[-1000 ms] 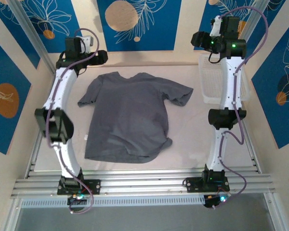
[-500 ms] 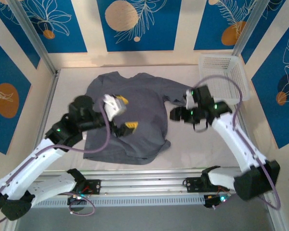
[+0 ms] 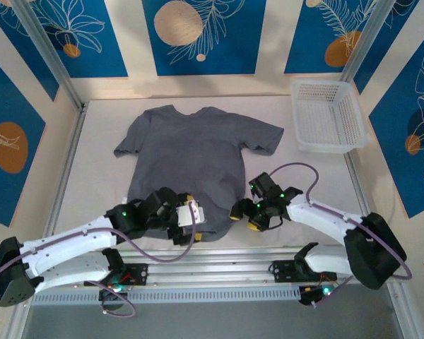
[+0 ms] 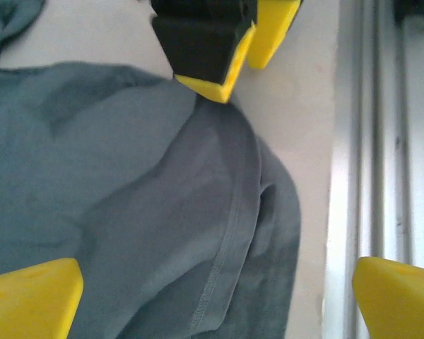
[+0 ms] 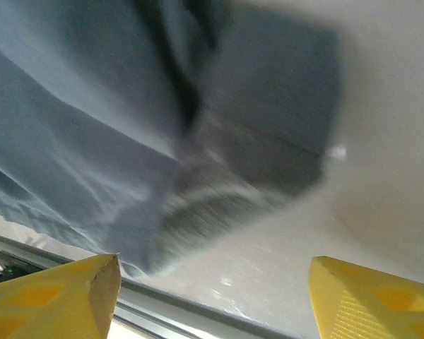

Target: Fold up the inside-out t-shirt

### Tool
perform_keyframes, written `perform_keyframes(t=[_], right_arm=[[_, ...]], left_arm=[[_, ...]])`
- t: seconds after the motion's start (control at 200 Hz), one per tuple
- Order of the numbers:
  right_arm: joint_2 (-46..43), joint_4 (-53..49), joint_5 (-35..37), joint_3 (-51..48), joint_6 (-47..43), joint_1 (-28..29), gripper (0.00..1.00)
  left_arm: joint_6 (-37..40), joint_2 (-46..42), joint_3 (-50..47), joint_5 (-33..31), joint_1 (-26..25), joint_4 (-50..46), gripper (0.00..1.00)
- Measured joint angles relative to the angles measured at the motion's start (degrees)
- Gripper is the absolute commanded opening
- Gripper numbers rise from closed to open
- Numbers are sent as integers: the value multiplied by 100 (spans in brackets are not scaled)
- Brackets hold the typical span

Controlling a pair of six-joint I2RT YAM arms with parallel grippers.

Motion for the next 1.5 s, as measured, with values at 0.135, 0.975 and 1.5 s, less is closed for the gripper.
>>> perform_keyframes(t=[0.135, 0.975, 1.5], right_arm=[[448, 450, 74, 138, 74, 33, 11], [-1287, 48, 684, 1283, 669, -90, 0], [-1858, -839, 400, 1178, -372, -2129, 24]], left_arm=[[-157, -9, -219, -304, 0, 595, 99], [-1506, 2350, -223, -2719, 120, 2693, 94], [-2186, 1327, -181, -1495, 1519, 1823, 0]])
